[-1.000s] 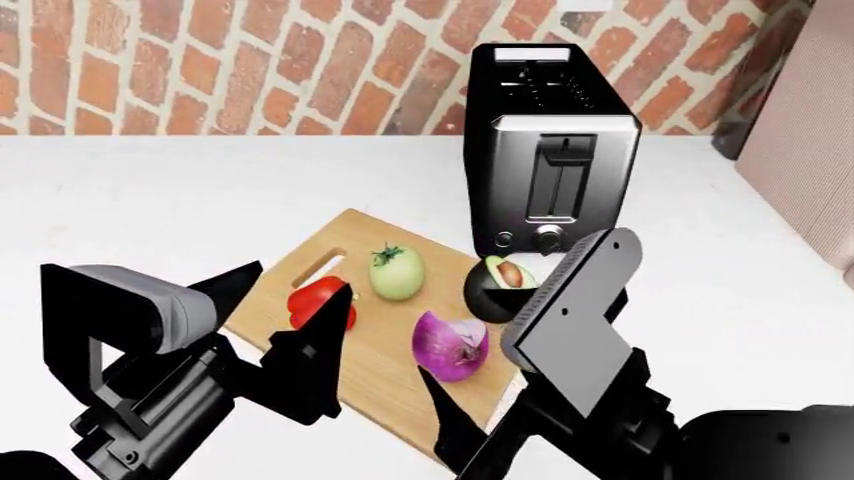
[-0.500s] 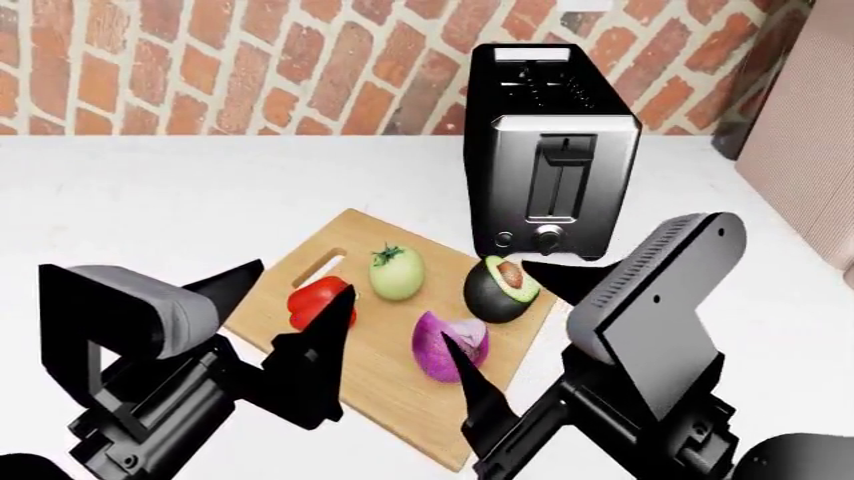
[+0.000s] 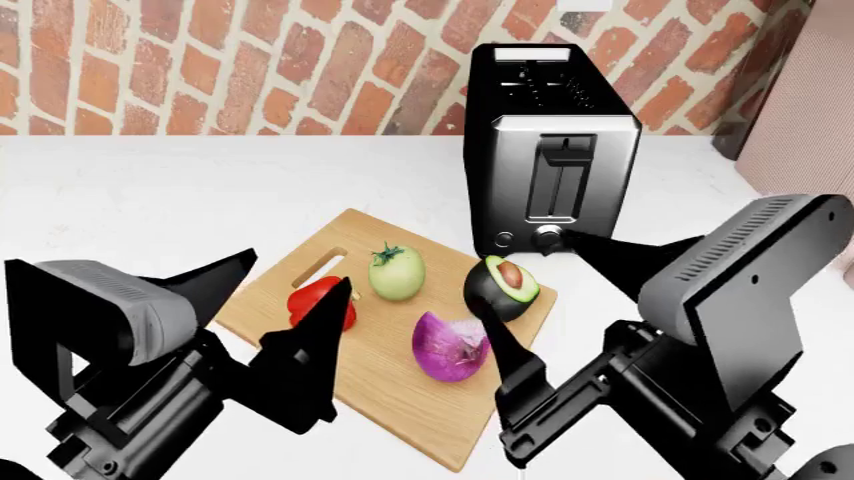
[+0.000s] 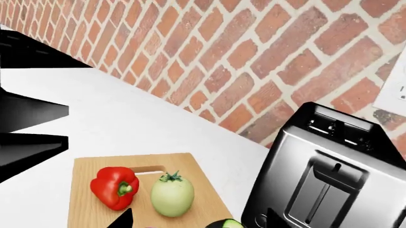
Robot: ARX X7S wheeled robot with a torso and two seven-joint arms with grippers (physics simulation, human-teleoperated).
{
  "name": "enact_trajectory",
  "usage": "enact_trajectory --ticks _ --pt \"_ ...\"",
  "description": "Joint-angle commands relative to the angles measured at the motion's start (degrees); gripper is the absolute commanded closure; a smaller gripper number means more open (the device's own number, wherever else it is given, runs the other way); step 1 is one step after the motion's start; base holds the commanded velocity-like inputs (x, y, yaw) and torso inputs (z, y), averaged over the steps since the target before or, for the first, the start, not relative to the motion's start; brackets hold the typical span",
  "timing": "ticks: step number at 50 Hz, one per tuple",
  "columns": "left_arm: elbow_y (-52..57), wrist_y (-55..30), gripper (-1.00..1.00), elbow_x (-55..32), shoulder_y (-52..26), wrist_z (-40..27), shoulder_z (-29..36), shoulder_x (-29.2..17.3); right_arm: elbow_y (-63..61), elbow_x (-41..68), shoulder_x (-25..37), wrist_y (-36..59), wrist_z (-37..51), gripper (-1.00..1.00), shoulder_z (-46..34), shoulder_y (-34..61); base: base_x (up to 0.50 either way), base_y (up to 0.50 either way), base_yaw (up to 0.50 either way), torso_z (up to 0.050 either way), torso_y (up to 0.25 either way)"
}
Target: Place the avocado, onion, tomato and bell pepper on the cutting board.
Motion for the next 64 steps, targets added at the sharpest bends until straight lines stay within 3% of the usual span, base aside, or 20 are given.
enact_trajectory --ticks 1,11,27,31,36,42,49,60,64 --pt "2.6 1.7 -1.00 -3.9 0.3 -1.4 -2.9 -2.7 -1.9 2.0 3.2 -3.6 2.0 -1.00 3.1 -0.7 0.00 0.00 0.00 0.000 0.000" --pt "3.7 2.5 -1.00 -5.3 -1.2 -2.6 -4.5 -4.2 -1.8 1.9 4.7 -5.9 2.3 -1.00 5.3 -1.0 0.00 0.00 0.00 0.000 0.000" --pt "4.9 3.7 -1.00 -7.3 -2.9 -3.9 -6.8 -6.2 -6.1 9.2 12.9 -10.5 5.9 -1.00 14.5 -0.5 0.00 0.00 0.00 0.000 0.000" --pt "6.1 4.4 -1.00 -9.2 -2.5 -5.0 -8.2 -7.9 -6.1 12.5 11.1 -5.6 6.9 -1.00 21.2 -1.7 0.00 0.00 0.00 0.000 0.000" --pt "6.7 5.1 -1.00 -10.6 -1.4 -6.0 -10.6 -9.9 -6.1 24.3 0.8 12.9 12.5 -1.00 39.7 -2.0 0.00 0.00 0.00 0.000 0.000" --pt "8.2 6.6 -1.00 -13.3 0.6 -6.7 -14.5 -12.0 -6.0 32.9 -5.0 22.7 18.1 -1.00 49.8 -1.6 0.00 0.00 0.00 0.000 0.000" --pt "9.0 6.9 -1.00 -15.3 2.9 -6.9 -19.2 -13.5 -5.9 45.0 -6.0 27.1 27.7 -1.00 54.2 3.6 0.00 0.00 0.00 0.000 0.000" --pt "9.1 1.0 -1.00 -19.8 2.0 -8.1 -27.4 -9.8 -5.9 57.9 -2.5 26.7 37.3 -1.00 56.5 12.4 0.00 0.00 0.00 0.000 0.000" --pt "9.1 -6.7 -1.00 -26.5 -2.5 -11.2 -32.3 -5.8 -5.9 60.7 -2.2 26.6 39.5 -1.00 55.8 14.9 0.00 0.00 0.00 0.000 0.000"
